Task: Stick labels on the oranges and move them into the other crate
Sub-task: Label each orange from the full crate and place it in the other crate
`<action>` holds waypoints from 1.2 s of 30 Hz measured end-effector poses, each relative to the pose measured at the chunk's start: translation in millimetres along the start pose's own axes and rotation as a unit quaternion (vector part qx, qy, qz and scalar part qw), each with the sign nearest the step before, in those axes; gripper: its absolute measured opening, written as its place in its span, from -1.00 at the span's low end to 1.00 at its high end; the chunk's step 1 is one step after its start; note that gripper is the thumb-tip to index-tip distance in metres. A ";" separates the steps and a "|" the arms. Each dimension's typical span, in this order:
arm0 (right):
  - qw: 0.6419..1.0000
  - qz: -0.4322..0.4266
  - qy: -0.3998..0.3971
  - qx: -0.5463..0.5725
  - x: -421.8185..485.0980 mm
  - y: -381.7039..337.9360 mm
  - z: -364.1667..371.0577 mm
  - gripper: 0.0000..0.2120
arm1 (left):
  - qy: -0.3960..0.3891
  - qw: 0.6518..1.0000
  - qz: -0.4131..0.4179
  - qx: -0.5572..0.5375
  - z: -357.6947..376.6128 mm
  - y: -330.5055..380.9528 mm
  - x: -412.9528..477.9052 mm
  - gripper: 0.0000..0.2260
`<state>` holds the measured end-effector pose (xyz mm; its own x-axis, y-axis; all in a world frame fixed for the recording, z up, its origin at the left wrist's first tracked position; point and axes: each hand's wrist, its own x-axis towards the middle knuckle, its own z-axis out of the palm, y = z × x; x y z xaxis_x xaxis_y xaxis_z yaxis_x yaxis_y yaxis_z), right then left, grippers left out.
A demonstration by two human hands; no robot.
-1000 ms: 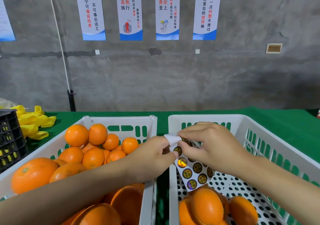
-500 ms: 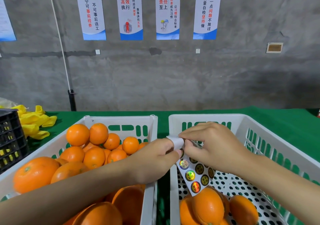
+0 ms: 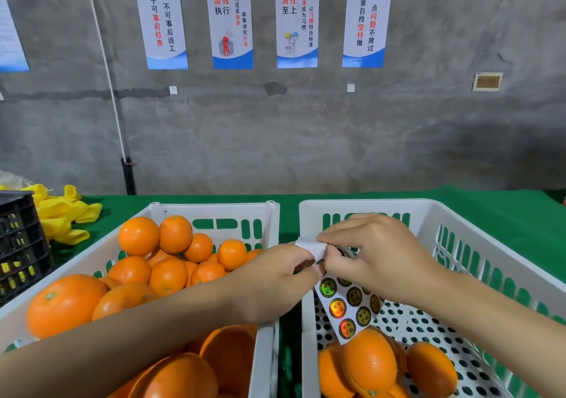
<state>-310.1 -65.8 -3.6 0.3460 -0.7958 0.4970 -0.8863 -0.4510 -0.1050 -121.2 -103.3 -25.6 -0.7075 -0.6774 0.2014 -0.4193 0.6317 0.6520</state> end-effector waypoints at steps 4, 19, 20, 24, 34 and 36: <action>1.000 0.007 -0.003 0.026 0.0 -2.6 0.2 -0.54 | -0.002 0.999 -0.015 -0.039 -0.1 5.5 -0.1 -0.78; 0.978 0.004 0.205 0.031 -0.1 0.5 0.0 -0.79 | 0.195 0.941 -0.069 -0.268 -10.1 10.4 13.9 -0.78; 0.979 -0.003 0.201 0.028 -0.1 0.8 0.3 -0.80 | 0.195 0.938 -0.064 -0.280 -11.0 10.2 13.2 -0.79; 0.983 -0.008 0.180 0.041 -0.9 -0.8 2.8 -0.79 | 0.199 0.930 -0.051 -0.306 -13.2 9.9 11.5 -0.83; 0.987 0.036 0.134 0.080 3.3 0.6 -0.3 -0.66 | 0.185 0.945 -0.013 -0.269 -15.8 11.9 8.4 -0.67; 0.987 0.038 0.129 0.084 3.4 1.8 0.4 -0.68 | 0.181 0.951 -0.005 -0.251 -16.4 13.3 7.0 -0.58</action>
<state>-310.5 -69.5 -2.5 0.1710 -0.7111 0.6820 -0.8354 -0.4716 -0.2822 -122.4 -105.8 -3.5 -0.4244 -0.8253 0.3725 -0.0358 0.4264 0.9038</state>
